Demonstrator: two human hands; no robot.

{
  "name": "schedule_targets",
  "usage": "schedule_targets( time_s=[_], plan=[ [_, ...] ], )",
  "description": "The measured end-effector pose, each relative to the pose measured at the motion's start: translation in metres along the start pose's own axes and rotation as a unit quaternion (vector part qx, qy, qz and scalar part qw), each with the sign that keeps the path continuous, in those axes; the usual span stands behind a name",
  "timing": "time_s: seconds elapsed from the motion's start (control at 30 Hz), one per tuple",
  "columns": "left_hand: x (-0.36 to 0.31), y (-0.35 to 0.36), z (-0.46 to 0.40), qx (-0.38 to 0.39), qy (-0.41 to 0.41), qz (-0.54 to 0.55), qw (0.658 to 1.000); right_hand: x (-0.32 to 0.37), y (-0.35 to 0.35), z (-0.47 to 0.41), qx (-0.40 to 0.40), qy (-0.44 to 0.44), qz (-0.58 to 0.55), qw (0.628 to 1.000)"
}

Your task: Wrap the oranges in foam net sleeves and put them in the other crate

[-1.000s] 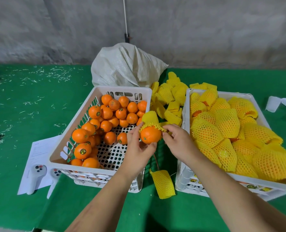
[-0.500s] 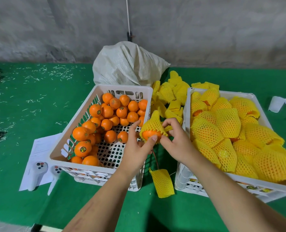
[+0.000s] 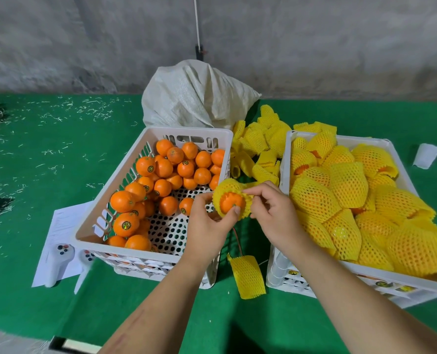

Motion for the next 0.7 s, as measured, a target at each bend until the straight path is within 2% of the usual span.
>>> schedule_targets(
  time_s=[0.1,0.17,0.23,0.33,0.43,0.57,0.63,0.7],
  plan=[
    [0.003,-0.001,-0.001,-0.013,-0.029,0.052,0.998,0.002,0.007,0.004,0.045,0.030,-0.011,0.998],
    [0.006,-0.003,-0.002,0.020,-0.034,0.080,0.996,0.001,0.010,0.001,0.084,0.061,0.012,0.995],
    [0.008,-0.005,-0.003,0.050,-0.012,0.056,0.997,-0.001,0.011,-0.001,0.113,0.061,0.046,0.991],
    [0.005,-0.004,-0.003,0.046,0.049,-0.051,0.996,-0.002,0.006,-0.002,0.081,0.050,0.052,0.994],
    [0.005,-0.002,-0.003,0.019,0.022,-0.007,1.000,-0.001,0.004,0.001,0.037,0.005,0.056,0.998],
    [0.008,-0.004,-0.006,-0.010,-0.023,0.040,0.999,0.002,0.007,0.005,0.029,-0.032,0.070,0.997],
    [0.010,-0.004,-0.006,-0.006,-0.020,0.038,0.999,0.003,0.005,0.004,0.014,-0.012,0.051,0.999],
    [0.010,-0.005,-0.006,0.002,-0.010,0.029,1.000,0.004,0.003,0.002,0.020,0.059,-0.007,0.998]
  ],
)
Point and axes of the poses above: each hand's wrist, its own z-axis away from the middle knuckle, its own y-axis out of the palm, x = y × z, the point moved 2 cm from there along -z, towards the middle knuckle, and after that the axes turned 8 degrees about -x, right-handed, at the moved point
